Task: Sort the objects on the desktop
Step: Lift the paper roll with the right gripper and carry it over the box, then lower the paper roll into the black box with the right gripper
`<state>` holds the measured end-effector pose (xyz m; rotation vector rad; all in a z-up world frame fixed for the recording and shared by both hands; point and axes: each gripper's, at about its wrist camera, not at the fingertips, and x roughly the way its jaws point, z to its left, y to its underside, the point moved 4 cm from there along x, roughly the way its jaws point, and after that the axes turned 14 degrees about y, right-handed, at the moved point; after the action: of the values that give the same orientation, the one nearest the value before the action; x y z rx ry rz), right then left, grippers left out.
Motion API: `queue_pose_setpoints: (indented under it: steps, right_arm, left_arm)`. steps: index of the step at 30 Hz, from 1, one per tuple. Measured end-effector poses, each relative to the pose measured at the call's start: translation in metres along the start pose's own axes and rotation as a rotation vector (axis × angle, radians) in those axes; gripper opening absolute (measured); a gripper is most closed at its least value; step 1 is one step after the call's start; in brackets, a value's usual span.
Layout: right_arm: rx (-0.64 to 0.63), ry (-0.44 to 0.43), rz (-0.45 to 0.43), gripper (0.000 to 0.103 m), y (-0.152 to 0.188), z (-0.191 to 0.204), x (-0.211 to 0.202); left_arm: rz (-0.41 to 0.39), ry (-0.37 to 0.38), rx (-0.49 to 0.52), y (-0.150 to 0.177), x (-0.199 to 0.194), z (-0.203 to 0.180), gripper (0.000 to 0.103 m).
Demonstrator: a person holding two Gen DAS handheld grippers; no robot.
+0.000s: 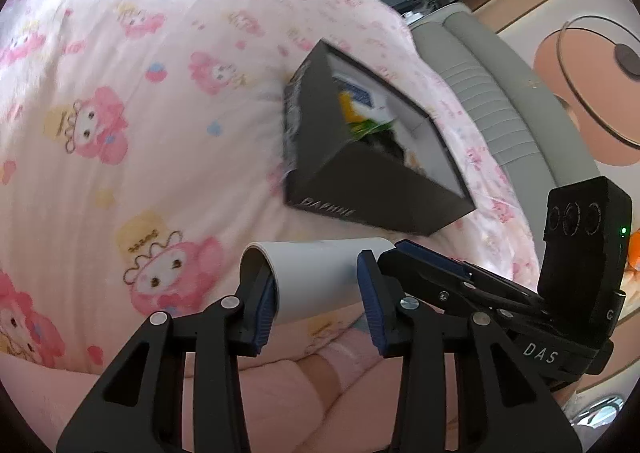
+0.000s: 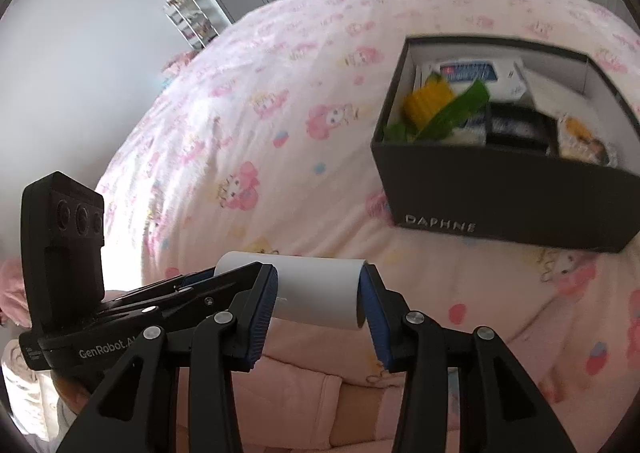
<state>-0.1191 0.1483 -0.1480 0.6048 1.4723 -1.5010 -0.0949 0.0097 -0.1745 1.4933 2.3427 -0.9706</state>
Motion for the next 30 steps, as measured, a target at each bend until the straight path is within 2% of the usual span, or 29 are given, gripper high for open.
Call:
queue_pose_setpoints:
  steps: [9, 19, 22, 26, 30]
  right_arm:
    - [0.025, 0.028, -0.107, 0.040, -0.019, -0.021, -0.053]
    - [0.143, 0.060, -0.218, 0.040, -0.047, -0.086, -0.095]
    - [0.170, 0.081, -0.253, 0.040, -0.062, -0.109, -0.099]
    - [0.202, 0.094, -0.281, 0.040, -0.087, -0.137, -0.093]
    - [0.242, 0.083, -0.292, 0.040, -0.119, -0.159, -0.081]
  left_arm:
    - [-0.004, 0.018, 0.113, -0.021, 0.006, -0.068, 0.038]
    - [0.021, 0.056, 0.248, -0.058, 0.055, -0.139, 0.036]
    - [0.015, 0.078, 0.258, -0.073, 0.076, -0.152, 0.036]
    - [0.017, 0.105, 0.223, -0.098, 0.108, -0.154, 0.035]
    - [0.011, 0.092, 0.234, -0.128, 0.132, -0.158, 0.035]
